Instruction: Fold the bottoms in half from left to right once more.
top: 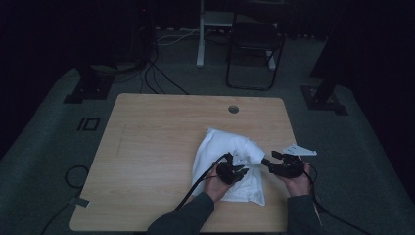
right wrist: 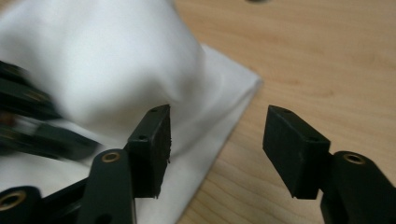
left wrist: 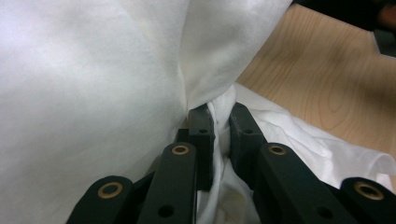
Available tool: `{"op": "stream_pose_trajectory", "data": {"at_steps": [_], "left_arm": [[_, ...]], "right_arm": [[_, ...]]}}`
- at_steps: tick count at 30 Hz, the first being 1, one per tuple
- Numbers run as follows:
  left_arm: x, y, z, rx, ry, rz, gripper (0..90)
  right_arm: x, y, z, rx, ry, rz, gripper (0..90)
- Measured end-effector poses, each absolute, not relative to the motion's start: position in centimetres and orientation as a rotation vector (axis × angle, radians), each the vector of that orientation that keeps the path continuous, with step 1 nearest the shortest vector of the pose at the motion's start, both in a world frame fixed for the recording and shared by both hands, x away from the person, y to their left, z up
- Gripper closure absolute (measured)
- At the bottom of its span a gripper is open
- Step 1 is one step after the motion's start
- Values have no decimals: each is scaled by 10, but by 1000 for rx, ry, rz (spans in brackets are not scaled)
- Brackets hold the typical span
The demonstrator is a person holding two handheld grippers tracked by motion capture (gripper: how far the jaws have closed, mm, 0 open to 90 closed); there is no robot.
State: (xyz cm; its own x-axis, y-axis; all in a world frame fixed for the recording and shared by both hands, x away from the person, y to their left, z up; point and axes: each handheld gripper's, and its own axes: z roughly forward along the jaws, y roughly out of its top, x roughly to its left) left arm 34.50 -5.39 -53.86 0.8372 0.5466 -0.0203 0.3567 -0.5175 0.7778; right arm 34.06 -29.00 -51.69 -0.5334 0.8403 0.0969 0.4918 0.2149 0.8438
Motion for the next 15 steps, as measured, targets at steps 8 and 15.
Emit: {"op": "stream_pose_trajectory", "data": {"at_steps": [8, 15], "left_arm": [[345, -51, -536, 2152, 673, 260, 811], [343, -44, -524, 2147, 656, 233, 755]], "right_arm": [[333, -271, -490, 1060, 2105, 1411, 373], [359, -247, -491, 1035, 2165, 1311, 701]]}}
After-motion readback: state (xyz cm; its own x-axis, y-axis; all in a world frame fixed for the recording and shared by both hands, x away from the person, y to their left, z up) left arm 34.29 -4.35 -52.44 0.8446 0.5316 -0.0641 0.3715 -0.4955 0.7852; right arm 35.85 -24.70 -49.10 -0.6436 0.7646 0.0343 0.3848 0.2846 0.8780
